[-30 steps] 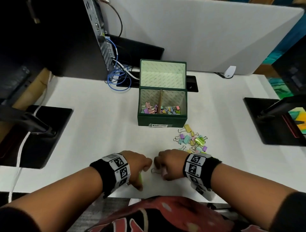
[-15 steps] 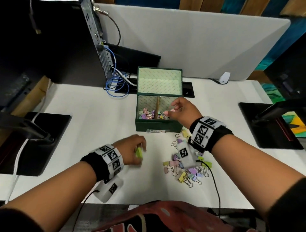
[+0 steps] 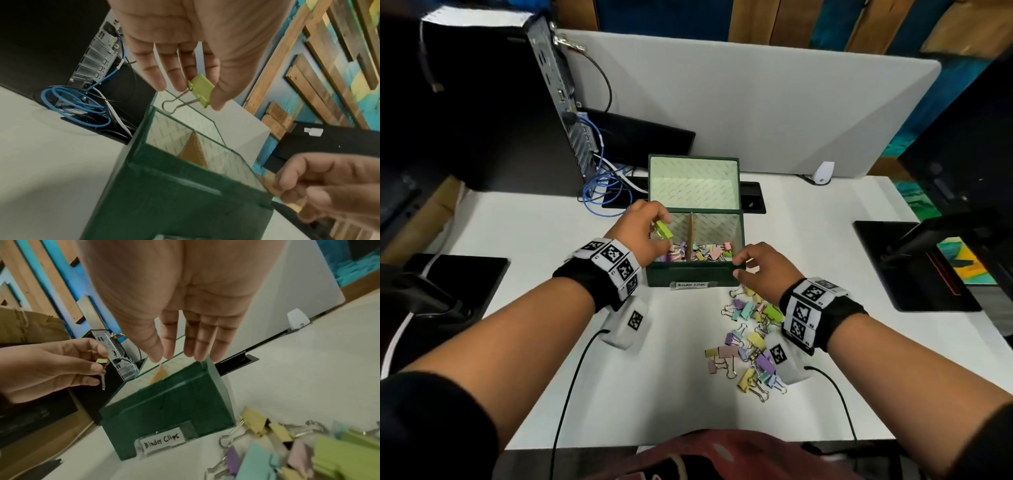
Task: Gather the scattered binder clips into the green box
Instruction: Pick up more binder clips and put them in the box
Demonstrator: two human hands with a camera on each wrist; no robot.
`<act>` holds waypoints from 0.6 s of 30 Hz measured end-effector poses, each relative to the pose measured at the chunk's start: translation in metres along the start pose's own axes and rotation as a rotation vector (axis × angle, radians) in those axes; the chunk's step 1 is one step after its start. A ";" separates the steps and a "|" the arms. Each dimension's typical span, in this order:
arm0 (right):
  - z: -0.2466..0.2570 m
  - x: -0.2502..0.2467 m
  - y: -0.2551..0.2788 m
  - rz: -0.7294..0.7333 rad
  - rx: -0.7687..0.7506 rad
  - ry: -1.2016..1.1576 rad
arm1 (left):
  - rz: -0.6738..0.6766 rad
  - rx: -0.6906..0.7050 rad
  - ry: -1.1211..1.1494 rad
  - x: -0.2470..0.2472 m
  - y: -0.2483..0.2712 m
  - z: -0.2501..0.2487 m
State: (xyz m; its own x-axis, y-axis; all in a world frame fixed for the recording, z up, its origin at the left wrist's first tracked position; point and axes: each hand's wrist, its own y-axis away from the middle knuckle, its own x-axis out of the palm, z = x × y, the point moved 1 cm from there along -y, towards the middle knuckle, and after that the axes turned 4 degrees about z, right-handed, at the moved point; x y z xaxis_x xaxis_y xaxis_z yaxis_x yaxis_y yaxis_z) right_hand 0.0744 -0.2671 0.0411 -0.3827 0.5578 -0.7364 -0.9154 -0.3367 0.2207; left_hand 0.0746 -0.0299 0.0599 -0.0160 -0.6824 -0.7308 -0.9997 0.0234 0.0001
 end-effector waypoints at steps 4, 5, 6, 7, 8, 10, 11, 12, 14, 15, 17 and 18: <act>0.008 -0.005 -0.008 0.050 -0.058 0.180 | 0.080 -0.013 -0.130 0.009 -0.010 0.000; 0.013 -0.007 -0.012 0.075 -0.072 0.235 | 0.095 -0.027 -0.176 0.011 -0.011 0.001; 0.018 -0.009 -0.018 0.098 -0.088 0.282 | 0.101 -0.035 -0.217 0.013 -0.010 0.002; 0.023 -0.010 -0.025 0.127 -0.080 0.326 | 0.100 -0.036 -0.245 0.014 -0.008 0.002; 0.028 -0.011 -0.033 0.146 -0.084 0.370 | 0.091 -0.033 -0.257 0.014 -0.004 0.004; 0.036 -0.011 -0.051 0.203 -0.062 0.472 | 0.079 -0.052 -0.239 0.013 0.007 0.011; 0.042 -0.010 -0.059 0.248 -0.033 0.537 | 0.073 -0.072 -0.211 0.013 0.013 0.017; 0.043 -0.007 -0.070 0.283 -0.023 0.598 | 0.074 -0.090 -0.171 0.012 0.019 0.023; 0.047 0.003 -0.091 0.393 0.009 0.759 | 0.116 -0.086 -0.084 0.013 0.034 0.031; 0.045 0.010 -0.105 0.448 0.038 0.855 | 0.163 -0.066 -0.065 0.015 0.042 0.033; 0.036 0.028 -0.133 0.549 0.056 1.064 | 0.288 -0.025 -0.095 0.022 0.058 0.036; 0.033 0.035 -0.141 0.609 0.046 1.163 | 0.354 -0.016 -0.127 0.026 0.066 0.037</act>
State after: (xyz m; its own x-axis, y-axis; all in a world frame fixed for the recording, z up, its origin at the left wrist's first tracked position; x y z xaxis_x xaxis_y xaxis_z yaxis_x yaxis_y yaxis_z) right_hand 0.1863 -0.1748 0.0052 -0.4236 -0.6570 -0.6236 -0.6476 -0.2617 0.7156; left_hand 0.0092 -0.0195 0.0157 -0.3598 -0.5381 -0.7622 -0.9327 0.2293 0.2783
